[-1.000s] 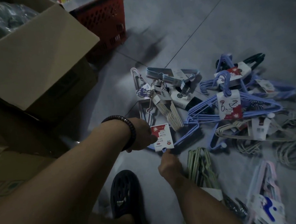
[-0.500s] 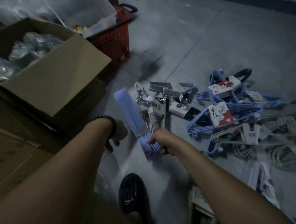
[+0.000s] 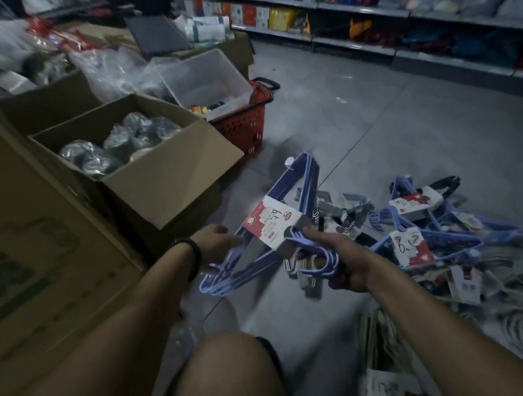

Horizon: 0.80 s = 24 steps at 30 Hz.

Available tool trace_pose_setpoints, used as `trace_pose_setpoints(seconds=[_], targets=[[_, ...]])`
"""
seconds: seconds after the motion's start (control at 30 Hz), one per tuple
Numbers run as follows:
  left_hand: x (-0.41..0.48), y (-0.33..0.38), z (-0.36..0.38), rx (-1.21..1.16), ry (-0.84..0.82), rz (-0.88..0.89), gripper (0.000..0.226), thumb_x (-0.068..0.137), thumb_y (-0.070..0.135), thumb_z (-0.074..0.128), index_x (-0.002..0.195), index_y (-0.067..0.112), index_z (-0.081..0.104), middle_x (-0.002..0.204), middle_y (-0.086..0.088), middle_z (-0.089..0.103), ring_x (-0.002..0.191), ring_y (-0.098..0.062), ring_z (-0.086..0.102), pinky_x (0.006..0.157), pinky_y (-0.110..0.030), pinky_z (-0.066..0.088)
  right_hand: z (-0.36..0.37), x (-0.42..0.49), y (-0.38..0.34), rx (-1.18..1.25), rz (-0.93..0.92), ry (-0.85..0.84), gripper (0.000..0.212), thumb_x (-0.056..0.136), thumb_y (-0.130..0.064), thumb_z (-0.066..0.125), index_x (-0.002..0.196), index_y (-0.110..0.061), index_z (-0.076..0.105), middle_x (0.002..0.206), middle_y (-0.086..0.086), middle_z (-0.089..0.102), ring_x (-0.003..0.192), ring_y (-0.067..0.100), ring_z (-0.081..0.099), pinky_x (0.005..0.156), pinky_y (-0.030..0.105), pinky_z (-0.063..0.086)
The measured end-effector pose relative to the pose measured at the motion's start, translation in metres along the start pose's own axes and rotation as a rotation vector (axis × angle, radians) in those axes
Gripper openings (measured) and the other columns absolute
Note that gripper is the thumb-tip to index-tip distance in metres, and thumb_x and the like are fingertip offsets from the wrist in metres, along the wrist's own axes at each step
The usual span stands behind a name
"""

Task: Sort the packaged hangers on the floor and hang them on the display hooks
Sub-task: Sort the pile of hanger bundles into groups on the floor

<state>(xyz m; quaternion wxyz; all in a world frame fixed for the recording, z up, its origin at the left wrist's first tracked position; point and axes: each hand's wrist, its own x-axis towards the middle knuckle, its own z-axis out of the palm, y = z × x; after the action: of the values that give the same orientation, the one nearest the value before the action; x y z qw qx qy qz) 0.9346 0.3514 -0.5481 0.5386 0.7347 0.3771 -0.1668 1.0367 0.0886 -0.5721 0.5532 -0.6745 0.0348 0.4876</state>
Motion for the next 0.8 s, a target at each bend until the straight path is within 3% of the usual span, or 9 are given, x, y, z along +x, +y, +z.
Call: trace_pose_setpoints(seconds=[0.07, 0.17, 0.3, 0.4, 0.47, 0.6, 0.7, 0.77, 0.8], targets=[[-0.008, -0.021, 0.002, 0.121, 0.119, 0.008, 0.094, 0.073, 0.062, 0.075, 0.152, 0.023, 0.040, 0.151, -0.011, 0.046, 0.128, -0.034, 0.053, 0.104, -0.050, 0.051, 0.004, -0.002, 0.006, -0.024, -0.020, -0.006, 0.038, 0.081, -0.041, 0.081, 0.103, -0.010, 0.077, 0.076, 0.005, 0.070, 0.053, 0.015, 0.059, 0.040, 0.021, 0.040], [-0.011, -0.062, 0.016, 0.181, 0.384, -0.034, 0.096, 0.079, 0.072, 0.066, 0.155, 0.024, 0.033, 0.155, -0.017, 0.033, 0.135, -0.041, 0.043, 0.110, -0.051, 0.044, 0.017, 0.006, 0.015, 0.001, -0.059, 0.021, 0.049, 0.072, -0.032, 0.085, 0.112, -0.006, 0.073, 0.080, 0.009, 0.067, 0.061, 0.023, 0.055, 0.049, 0.024, 0.042], [-0.016, -0.083, 0.049, -0.336, 0.362, -0.170, 0.102, 0.083, 0.068, 0.069, 0.154, 0.012, 0.022, 0.142, -0.017, 0.039, 0.113, -0.036, 0.053, 0.103, -0.053, 0.049, 0.040, 0.014, 0.017, 0.042, -0.116, 0.000, 0.057, 0.061, -0.034, 0.087, 0.107, -0.004, 0.071, 0.076, 0.009, 0.061, 0.066, 0.026, 0.048, 0.060, 0.033, 0.034], [-0.014, -0.080, 0.061, 0.008, 0.551, 0.029, 0.112, 0.081, 0.075, 0.066, 0.161, 0.019, 0.012, 0.166, -0.013, 0.015, 0.148, -0.038, 0.028, 0.117, -0.054, 0.032, 0.040, 0.022, 0.017, -0.016, -0.107, -0.039, 0.046, 0.066, -0.031, 0.081, 0.104, -0.007, 0.067, 0.071, 0.005, 0.056, 0.060, 0.021, 0.042, 0.058, 0.031, 0.029], [-0.001, -0.085, 0.053, 0.216, 0.529, 0.139, 0.113, 0.078, 0.085, 0.055, 0.163, 0.023, 0.011, 0.171, -0.008, 0.013, 0.155, -0.033, 0.020, 0.124, -0.057, 0.023, 0.033, 0.028, 0.016, -0.052, -0.062, -0.099, 0.053, 0.063, -0.032, 0.083, 0.106, -0.009, 0.064, 0.071, 0.003, 0.055, 0.060, 0.020, 0.040, 0.059, 0.031, 0.028], [0.026, -0.107, 0.033, 0.249, 0.274, 0.056, 0.083, 0.086, 0.082, 0.045, 0.148, 0.027, 0.039, 0.136, -0.004, 0.062, 0.121, -0.028, 0.062, 0.117, -0.059, 0.033, 0.019, 0.044, 0.020, -0.166, -0.010, -0.236, 0.062, 0.061, -0.033, 0.080, 0.114, -0.009, 0.059, 0.059, -0.003, 0.045, 0.050, 0.013, 0.033, 0.056, 0.031, 0.019], [0.036, -0.128, 0.037, 0.013, 0.121, 0.111, 0.038, 0.102, 0.038, 0.061, 0.131, 0.015, 0.057, 0.104, -0.005, 0.074, 0.084, -0.020, 0.074, 0.082, -0.039, 0.063, 0.016, 0.057, 0.015, -0.259, 0.008, -0.300, 0.028, 0.065, -0.030, 0.079, 0.078, -0.014, 0.062, 0.060, 0.000, 0.043, 0.051, 0.015, 0.033, 0.056, 0.029, 0.019], [0.038, -0.142, 0.049, -0.107, 0.199, 0.105, 0.018, 0.107, 0.017, 0.051, 0.121, 0.011, 0.060, 0.088, -0.006, 0.073, 0.062, -0.017, 0.070, 0.058, -0.024, 0.059, 0.016, 0.066, 0.009, -0.381, -0.028, -0.220, 0.019, 0.074, -0.027, 0.081, 0.070, -0.014, 0.069, 0.064, 0.005, 0.051, 0.049, 0.015, 0.040, 0.049, 0.024, 0.031], [0.043, -0.151, 0.059, -0.131, 0.272, 0.071, 0.016, 0.108, 0.016, 0.049, 0.119, 0.013, 0.060, 0.084, -0.007, 0.071, 0.058, -0.018, 0.068, 0.054, -0.027, 0.058, 0.016, 0.079, 0.008, -0.447, -0.055, -0.126, 0.018, 0.080, -0.028, 0.083, 0.074, -0.012, 0.075, 0.068, 0.007, 0.057, 0.049, 0.015, 0.044, 0.047, 0.023, 0.034]])
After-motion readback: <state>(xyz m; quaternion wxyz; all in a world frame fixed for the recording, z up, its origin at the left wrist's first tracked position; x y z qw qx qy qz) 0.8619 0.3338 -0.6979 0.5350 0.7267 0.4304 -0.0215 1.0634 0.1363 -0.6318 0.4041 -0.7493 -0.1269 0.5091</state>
